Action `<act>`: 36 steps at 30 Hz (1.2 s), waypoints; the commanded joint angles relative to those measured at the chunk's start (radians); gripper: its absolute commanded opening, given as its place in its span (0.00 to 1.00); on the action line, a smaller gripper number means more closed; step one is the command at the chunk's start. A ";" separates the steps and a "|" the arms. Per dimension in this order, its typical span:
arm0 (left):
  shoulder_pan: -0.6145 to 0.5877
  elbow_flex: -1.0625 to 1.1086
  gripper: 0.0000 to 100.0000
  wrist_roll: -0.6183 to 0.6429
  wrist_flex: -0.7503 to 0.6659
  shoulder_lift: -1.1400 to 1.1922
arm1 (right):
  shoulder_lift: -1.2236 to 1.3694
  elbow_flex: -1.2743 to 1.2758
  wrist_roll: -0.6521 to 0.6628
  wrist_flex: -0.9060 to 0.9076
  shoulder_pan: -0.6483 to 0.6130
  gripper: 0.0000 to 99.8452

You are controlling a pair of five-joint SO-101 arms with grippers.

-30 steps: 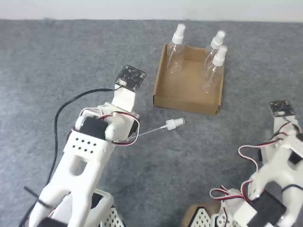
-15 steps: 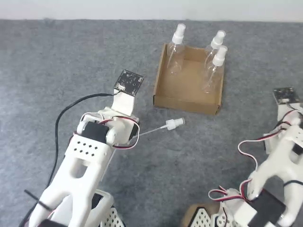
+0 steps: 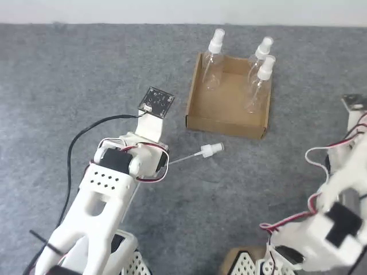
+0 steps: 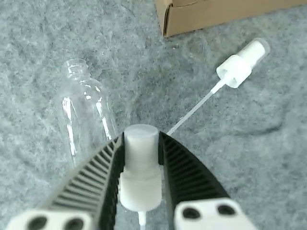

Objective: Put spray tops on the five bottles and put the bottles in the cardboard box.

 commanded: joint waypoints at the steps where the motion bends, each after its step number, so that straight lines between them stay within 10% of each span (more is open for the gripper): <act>1: -0.006 -0.005 0.04 -0.009 -0.028 -0.035 | 0.067 -0.066 -0.009 0.033 -0.007 0.31; 18: -0.006 -0.004 0.04 -0.009 -0.028 -0.032 | 0.194 -0.068 -0.009 -0.136 -0.012 0.30; 36: -0.006 -0.004 0.04 -0.009 -0.058 -0.034 | 0.091 -0.146 -0.020 -0.101 -0.068 0.01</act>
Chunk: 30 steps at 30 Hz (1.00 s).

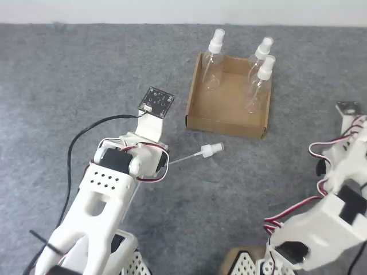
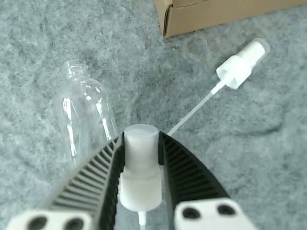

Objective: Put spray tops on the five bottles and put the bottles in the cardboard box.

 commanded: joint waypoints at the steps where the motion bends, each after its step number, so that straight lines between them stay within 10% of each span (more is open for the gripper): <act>1: -0.006 -0.005 0.04 -0.009 -0.060 -0.035 | -0.156 -0.127 -0.025 0.087 -0.085 0.01; 13: -0.018 -0.107 0.03 -0.006 -0.034 -0.315 | -0.822 0.132 -0.305 0.054 -0.645 0.01; 22: -0.241 -0.369 0.03 -0.002 -0.015 -0.532 | -1.030 0.399 -0.457 -0.183 -1.150 0.01; 30: -0.344 -0.521 0.03 0.129 -0.018 -0.539 | -1.017 0.548 -0.463 -0.433 -1.325 0.01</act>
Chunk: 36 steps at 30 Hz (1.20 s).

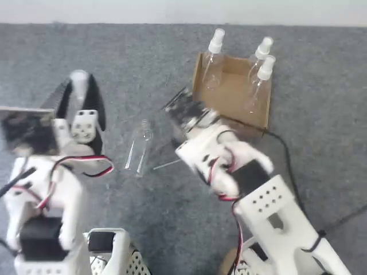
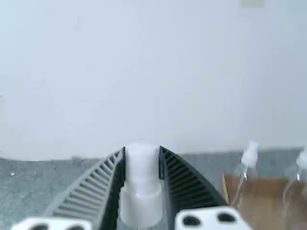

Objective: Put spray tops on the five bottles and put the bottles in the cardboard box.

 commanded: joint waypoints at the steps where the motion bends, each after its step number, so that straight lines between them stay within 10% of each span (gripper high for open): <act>1: -0.031 -0.093 0.03 0.081 -0.015 -0.008 | -0.041 0.063 -0.011 -0.108 -0.047 0.01; 15: 0.020 0.038 0.03 0.374 -0.325 -0.002 | -0.254 0.569 -0.064 -0.765 -0.185 0.01; 36: 0.222 0.318 0.03 0.374 -0.325 -0.006 | -0.292 0.628 -0.094 -0.783 -0.182 0.01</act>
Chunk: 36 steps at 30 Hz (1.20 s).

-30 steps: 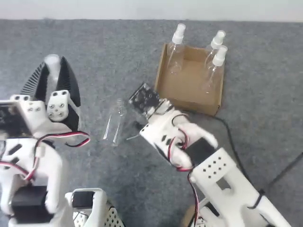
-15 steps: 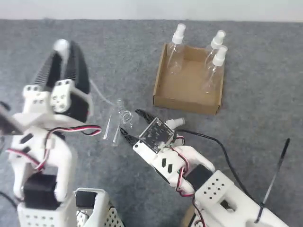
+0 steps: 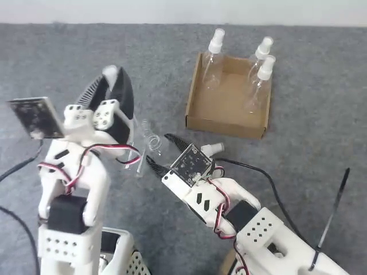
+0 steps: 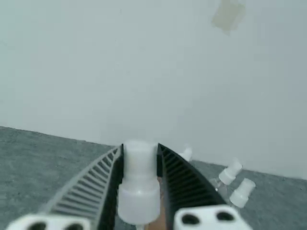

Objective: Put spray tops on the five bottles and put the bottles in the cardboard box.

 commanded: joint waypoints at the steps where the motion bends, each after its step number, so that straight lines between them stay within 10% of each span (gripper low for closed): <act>1: 0.074 0.054 0.03 0.009 -0.026 -0.011 | -0.047 -0.006 -0.014 -0.025 -0.005 0.01; 19: 0.155 0.282 0.06 -0.153 0.025 -0.014 | -0.041 -0.008 -0.172 -0.036 0.048 0.01; 36: -0.012 -0.110 0.17 -0.216 0.215 -0.005 | -0.039 -0.005 -0.170 -0.036 0.053 0.01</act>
